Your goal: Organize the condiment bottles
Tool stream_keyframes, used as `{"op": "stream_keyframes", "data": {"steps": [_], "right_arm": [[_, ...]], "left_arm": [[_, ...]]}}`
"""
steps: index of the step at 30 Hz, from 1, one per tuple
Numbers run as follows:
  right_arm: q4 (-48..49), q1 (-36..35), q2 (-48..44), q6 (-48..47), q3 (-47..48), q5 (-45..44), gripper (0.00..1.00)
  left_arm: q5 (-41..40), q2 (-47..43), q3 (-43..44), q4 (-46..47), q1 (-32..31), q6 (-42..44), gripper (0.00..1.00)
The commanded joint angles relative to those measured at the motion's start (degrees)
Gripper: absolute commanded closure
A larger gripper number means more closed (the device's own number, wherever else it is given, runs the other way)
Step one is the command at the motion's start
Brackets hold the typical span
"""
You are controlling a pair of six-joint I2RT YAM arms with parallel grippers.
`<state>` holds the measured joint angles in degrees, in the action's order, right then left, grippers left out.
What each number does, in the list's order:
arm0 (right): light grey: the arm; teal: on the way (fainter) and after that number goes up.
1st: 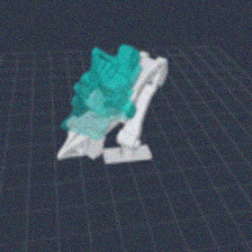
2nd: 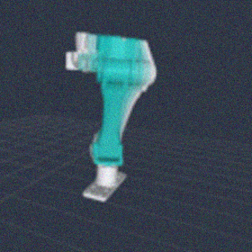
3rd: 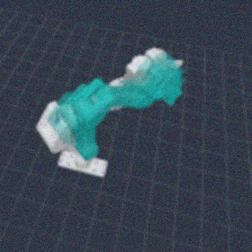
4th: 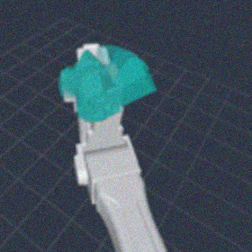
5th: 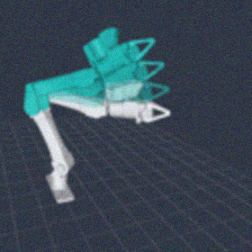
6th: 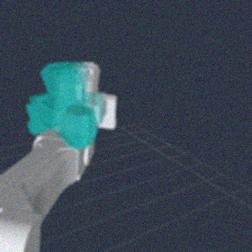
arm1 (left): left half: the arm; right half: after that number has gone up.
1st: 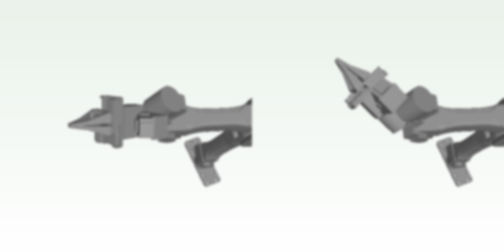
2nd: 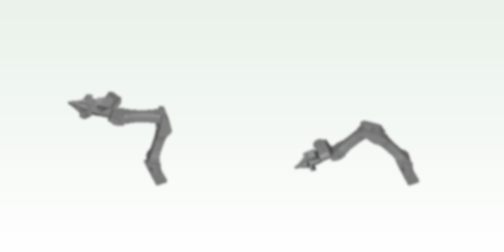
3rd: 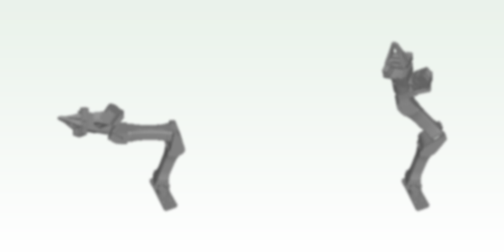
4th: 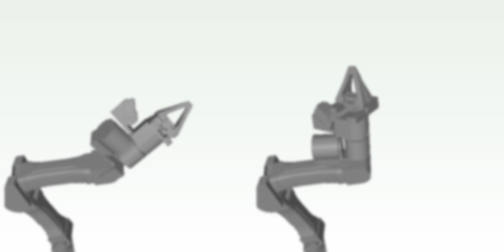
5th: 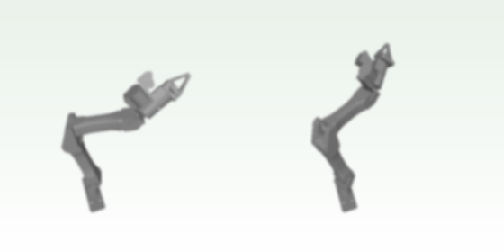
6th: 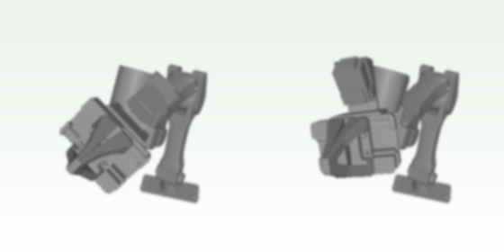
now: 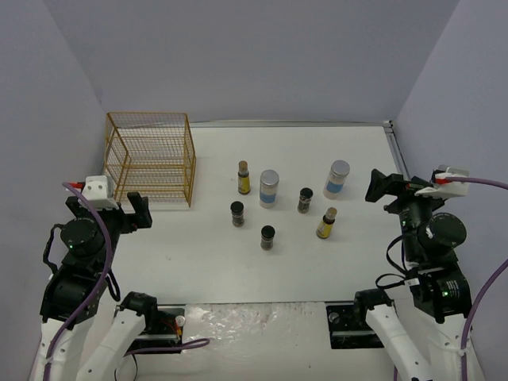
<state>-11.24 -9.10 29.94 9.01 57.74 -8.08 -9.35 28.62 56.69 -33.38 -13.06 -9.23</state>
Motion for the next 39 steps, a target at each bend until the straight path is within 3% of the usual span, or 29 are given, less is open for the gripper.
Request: {"op": "stream_keyframes", "data": {"steps": [1, 7, 17, 23, 32, 35, 39], "right_arm": [[4.47, -0.48, 3.85, 2.17, -0.25, 3.58, 0.00], [3.95, -0.48, 10.96, 5.93, 0.35, 0.99, 0.00], [-1.20, -0.48, 43.61, 12.89, 13.03, -4.04, 0.00], [0.21, -0.48, 57.56, 12.15, 15.86, -8.16, 0.00], [4.48, -0.46, 64.88, 9.88, 14.32, -8.15, 0.01], [5.50, -0.45, 65.48, 9.23, 13.14, -7.94, 0.05], [7.20, -0.48, 65.08, 8.51, 11.34, -7.44, 0.20]], "left_arm": [[0.91, 0.56, 1.04, 3.49, -0.12, 0.44, 0.03], [1.49, 1.38, -0.80, 3.14, -0.12, -0.55, 0.03], [2.69, 5.78, -4.63, 4.13, -0.12, -2.71, 0.03], [0.14, 5.76, -6.78, 4.73, -0.21, -1.37, 0.03], [0.21, 5.94, -7.29, 5.43, -0.23, -1.12, 0.03], [0.28, 6.25, -7.29, 5.34, -0.30, -1.05, 0.03], [0.36, 6.75, -7.23, 5.34, -0.30, -1.05, 0.03]]}}
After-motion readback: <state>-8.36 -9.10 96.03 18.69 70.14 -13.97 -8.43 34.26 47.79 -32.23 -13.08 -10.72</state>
